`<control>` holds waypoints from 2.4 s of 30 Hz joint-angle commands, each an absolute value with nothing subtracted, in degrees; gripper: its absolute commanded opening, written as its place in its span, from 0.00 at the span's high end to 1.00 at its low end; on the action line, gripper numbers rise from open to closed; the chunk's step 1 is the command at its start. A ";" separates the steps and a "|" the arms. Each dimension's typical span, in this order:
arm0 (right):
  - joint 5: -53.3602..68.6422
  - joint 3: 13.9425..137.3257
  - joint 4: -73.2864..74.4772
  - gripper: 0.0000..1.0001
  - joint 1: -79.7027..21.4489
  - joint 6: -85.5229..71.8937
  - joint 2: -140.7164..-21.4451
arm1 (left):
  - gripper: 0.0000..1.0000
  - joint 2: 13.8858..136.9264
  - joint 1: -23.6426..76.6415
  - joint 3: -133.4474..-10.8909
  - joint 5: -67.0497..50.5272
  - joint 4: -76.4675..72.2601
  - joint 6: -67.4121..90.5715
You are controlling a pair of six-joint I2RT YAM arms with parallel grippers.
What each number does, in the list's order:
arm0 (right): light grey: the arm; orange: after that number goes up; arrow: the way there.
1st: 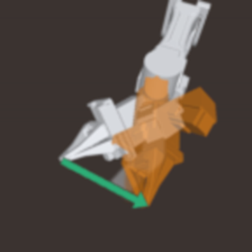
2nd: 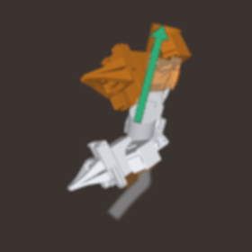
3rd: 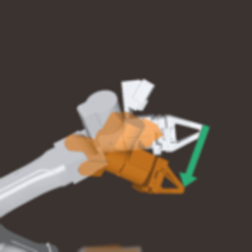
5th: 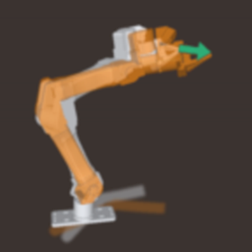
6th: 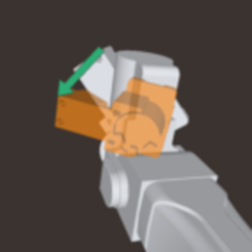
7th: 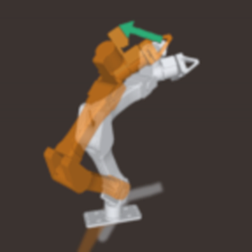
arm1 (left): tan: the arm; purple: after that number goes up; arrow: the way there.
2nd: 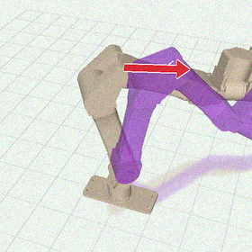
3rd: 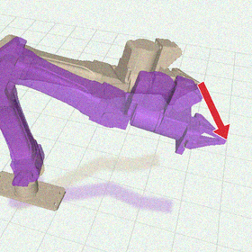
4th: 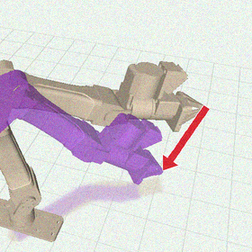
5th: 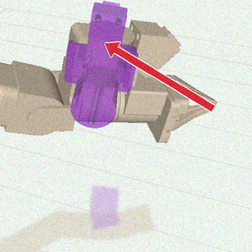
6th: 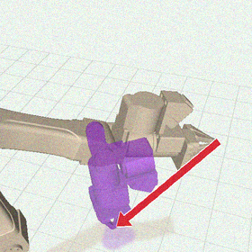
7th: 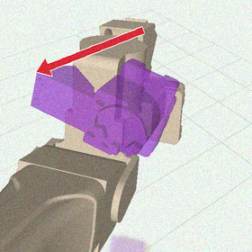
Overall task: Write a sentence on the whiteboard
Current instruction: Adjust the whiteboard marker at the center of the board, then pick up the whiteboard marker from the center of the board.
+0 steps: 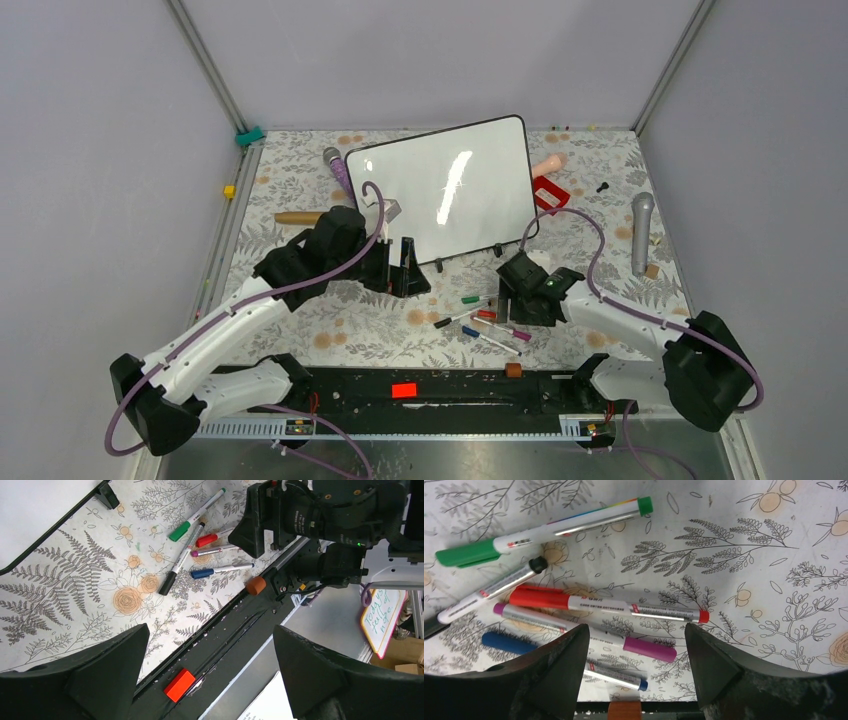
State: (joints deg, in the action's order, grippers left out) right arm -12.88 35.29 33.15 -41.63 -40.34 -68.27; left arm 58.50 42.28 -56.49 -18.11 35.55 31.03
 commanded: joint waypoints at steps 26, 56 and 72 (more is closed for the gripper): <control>-19.15 53.33 33.08 0.19 -45.55 -41.59 -86.30 | 0.01 57.06 42.36 -60.20 -19.03 38.59 25.20; -30.63 55.52 50.31 0.45 -44.15 -92.93 -91.28 | 0.01 46.94 42.38 -55.38 -16.88 39.88 28.12; -30.95 50.27 50.85 0.99 -41.70 -98.19 -86.05 | 0.01 45.84 42.38 -55.13 -17.78 40.50 27.74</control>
